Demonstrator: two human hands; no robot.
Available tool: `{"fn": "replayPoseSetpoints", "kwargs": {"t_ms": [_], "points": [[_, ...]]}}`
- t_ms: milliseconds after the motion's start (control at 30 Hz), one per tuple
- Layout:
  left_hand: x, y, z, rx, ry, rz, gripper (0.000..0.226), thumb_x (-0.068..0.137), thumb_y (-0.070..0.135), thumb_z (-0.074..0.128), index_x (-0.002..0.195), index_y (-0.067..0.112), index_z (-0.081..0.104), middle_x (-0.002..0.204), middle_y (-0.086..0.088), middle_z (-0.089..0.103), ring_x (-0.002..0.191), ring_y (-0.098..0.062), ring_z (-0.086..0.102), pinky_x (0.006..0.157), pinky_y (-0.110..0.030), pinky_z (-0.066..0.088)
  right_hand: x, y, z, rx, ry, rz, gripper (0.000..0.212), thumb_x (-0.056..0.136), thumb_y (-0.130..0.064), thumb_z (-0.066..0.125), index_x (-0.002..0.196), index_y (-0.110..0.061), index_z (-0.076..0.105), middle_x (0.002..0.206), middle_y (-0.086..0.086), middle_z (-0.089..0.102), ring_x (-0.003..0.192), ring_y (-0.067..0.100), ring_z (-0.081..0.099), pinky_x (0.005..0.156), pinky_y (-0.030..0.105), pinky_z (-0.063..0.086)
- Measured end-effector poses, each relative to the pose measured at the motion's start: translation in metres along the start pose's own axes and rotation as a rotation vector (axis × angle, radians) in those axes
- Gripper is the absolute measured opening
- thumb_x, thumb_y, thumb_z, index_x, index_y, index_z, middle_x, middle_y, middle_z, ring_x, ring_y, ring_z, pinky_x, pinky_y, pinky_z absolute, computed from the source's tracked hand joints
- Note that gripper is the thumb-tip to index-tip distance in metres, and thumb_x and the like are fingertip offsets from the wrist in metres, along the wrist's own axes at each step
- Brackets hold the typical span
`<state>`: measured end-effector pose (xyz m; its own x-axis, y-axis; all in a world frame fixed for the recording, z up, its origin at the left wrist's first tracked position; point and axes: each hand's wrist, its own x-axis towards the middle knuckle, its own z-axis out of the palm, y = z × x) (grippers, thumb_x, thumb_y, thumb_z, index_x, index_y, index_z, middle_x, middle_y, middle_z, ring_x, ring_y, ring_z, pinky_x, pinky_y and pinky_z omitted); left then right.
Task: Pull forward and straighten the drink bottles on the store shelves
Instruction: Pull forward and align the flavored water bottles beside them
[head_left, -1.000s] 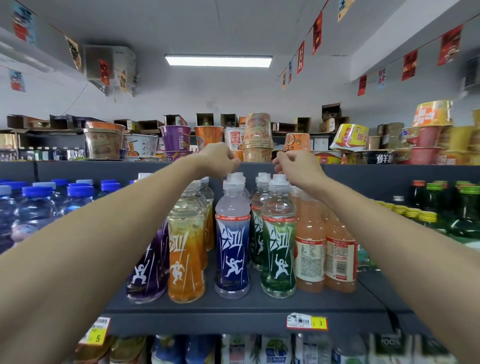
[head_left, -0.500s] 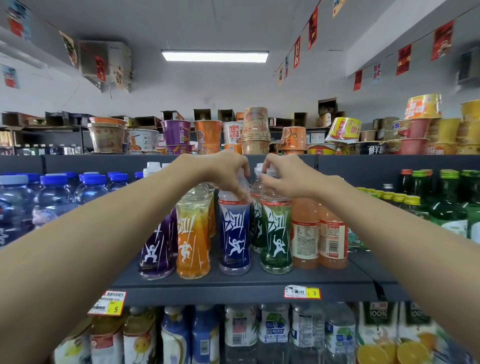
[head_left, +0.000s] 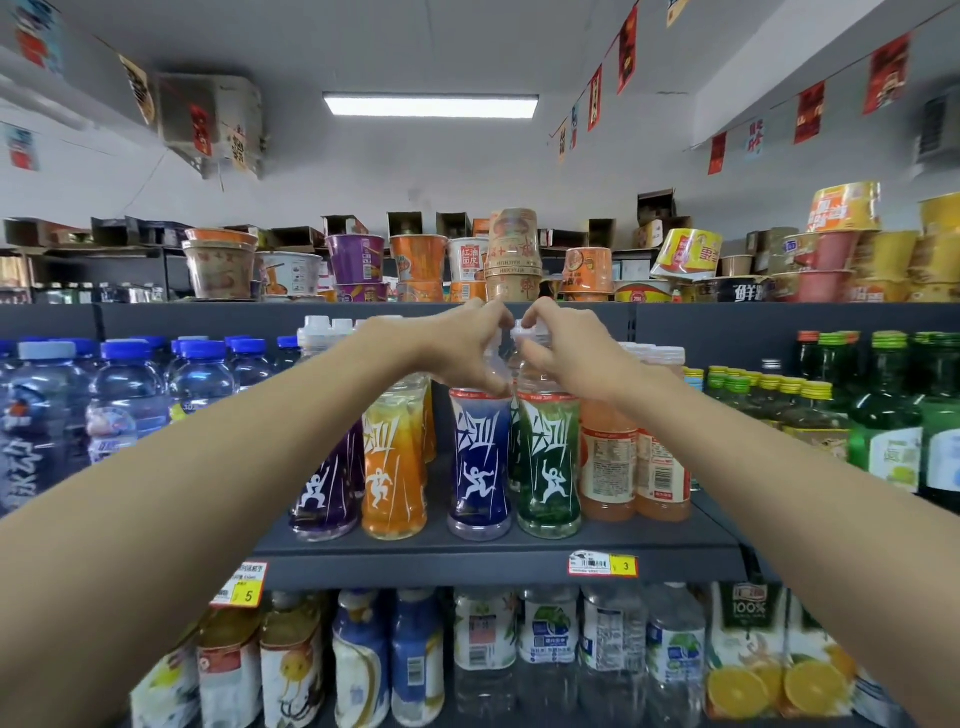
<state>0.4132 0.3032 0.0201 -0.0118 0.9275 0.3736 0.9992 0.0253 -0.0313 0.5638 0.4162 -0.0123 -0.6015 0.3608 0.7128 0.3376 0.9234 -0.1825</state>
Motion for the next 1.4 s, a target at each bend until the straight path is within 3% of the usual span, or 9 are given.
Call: {"fn": "replayPoseSetpoints", "kwargs": {"t_ms": [200,367,467,533,633,767,900,1133,1400], "points": [[-0.049,0.011,0.064,-0.251,0.271,-0.058,0.137,0.070,0.047,0.086,0.156,0.028,-0.019,0.163,-0.003,0.002,0.146,-0.026,0.027,0.114,-0.034,0.024,-0.036,-0.004,0.029,0.046,0.135,0.061,0.071,0.102,-0.049,0.042,0.157,-0.020,0.008,0.144,0.014,0.045,0.130,0.027,0.046,0.104,0.042,0.039],[-0.089,0.022,0.132,-0.429,0.491,-0.068,0.134,0.073,0.030,0.088,0.157,0.013,-0.014,0.161,0.001,0.008,0.144,0.002,0.004,0.115,-0.006,0.002,-0.088,-0.002,0.057,0.103,0.111,0.122,0.096,0.096,-0.056,0.051,0.155,-0.031,-0.020,0.166,0.005,0.009,0.146,0.017,0.023,0.115,0.041,0.024],[-0.104,0.028,0.159,-0.581,0.489,-0.103,0.125,0.074,0.024,0.088,0.159,0.021,-0.003,0.160,0.005,0.022,0.147,-0.003,0.020,0.121,-0.020,0.019,-0.123,0.008,0.074,0.159,0.058,0.149,0.105,0.093,-0.058,0.056,0.150,-0.036,-0.029,0.141,0.012,0.050,0.116,0.014,0.055,0.097,0.035,0.044],[-0.109,0.030,0.170,-0.613,0.496,-0.107,0.108,0.076,0.021,0.086,0.154,0.029,0.012,0.153,0.008,0.036,0.141,-0.005,0.035,0.119,-0.033,0.030,-0.138,0.017,0.081,0.151,0.002,0.147,0.108,0.090,-0.061,0.059,0.151,-0.036,-0.026,0.146,0.012,0.048,0.119,0.023,0.057,0.099,0.036,0.046],[-0.111,0.031,0.173,-0.647,0.518,-0.136,0.098,0.077,0.018,0.086,0.144,0.041,0.017,0.138,0.015,0.048,0.128,-0.003,0.047,0.112,-0.029,0.039,-0.151,0.028,0.085,0.196,-0.059,0.114,0.108,0.082,-0.062,0.069,0.153,-0.043,-0.010,0.143,-0.002,0.053,0.111,0.010,0.061,0.099,0.031,0.049],[-0.111,0.030,0.174,-0.643,0.494,-0.161,0.097,0.078,0.019,0.085,0.147,0.036,0.020,0.133,0.015,0.049,0.123,-0.002,0.049,0.106,-0.019,0.039,-0.157,0.035,0.086,0.206,-0.108,0.124,0.091,0.079,-0.062,0.073,0.147,-0.042,0.016,0.132,-0.016,0.056,0.089,-0.014,0.058,0.083,0.001,0.039],[-0.112,0.029,0.174,-0.638,0.497,-0.174,0.097,0.078,0.020,0.086,0.151,0.023,0.023,0.139,0.004,0.053,0.125,-0.008,0.052,0.107,-0.029,0.044,-0.154,0.036,0.088,0.215,-0.093,0.177,0.096,0.075,-0.059,0.077,0.148,-0.029,0.023,0.135,-0.005,0.059,0.112,0.007,0.060,0.094,0.018,0.046],[-0.112,0.027,0.176,-0.623,0.521,-0.158,0.093,0.075,0.022,0.087,0.147,0.030,0.028,0.132,0.012,0.055,0.119,-0.001,0.054,0.103,-0.022,0.045,-0.151,0.033,0.083,0.220,-0.143,0.197,0.102,0.075,-0.057,0.078,0.151,-0.019,0.022,0.140,0.000,0.056,0.119,0.014,0.059,0.102,0.037,0.050],[-0.111,0.022,0.180,-0.596,0.525,-0.151,0.098,0.075,0.028,0.087,0.149,0.033,0.023,0.129,0.021,0.049,0.118,0.003,0.051,0.101,-0.016,0.040,-0.149,0.035,0.083,0.207,-0.140,0.208,0.108,0.072,-0.061,0.078,0.152,-0.017,0.020,0.141,0.004,0.055,0.119,0.017,0.059,0.101,0.038,0.051]]}}
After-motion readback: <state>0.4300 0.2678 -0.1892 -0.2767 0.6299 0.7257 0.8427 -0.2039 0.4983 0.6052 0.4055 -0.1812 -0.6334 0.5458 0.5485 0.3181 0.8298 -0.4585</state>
